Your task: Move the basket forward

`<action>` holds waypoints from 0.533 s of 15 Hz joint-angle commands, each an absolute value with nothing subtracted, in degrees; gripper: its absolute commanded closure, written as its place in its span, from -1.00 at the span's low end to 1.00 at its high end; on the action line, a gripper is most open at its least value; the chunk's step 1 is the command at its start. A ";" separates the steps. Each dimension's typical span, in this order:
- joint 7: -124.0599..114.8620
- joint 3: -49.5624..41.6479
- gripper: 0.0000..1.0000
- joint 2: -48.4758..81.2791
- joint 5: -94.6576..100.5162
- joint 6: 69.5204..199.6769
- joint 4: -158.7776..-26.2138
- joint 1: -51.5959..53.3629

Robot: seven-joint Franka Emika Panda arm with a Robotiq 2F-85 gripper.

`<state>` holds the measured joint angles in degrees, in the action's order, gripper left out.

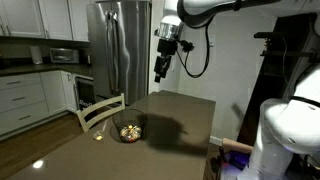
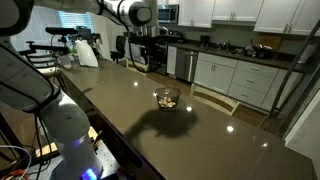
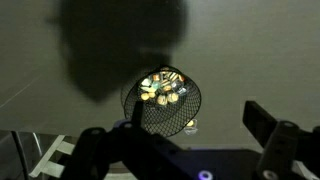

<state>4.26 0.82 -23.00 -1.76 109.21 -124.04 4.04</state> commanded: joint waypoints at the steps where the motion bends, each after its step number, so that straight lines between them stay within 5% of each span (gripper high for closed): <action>1: 4.33 1.11 -1.00 -22.95 -1.88 109.07 -123.90 3.71; 8: 3.99 1.12 -1.00 -21.58 -2.27 109.69 -123.53 3.75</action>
<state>4.25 0.82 -23.00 -1.76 109.21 -124.04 4.03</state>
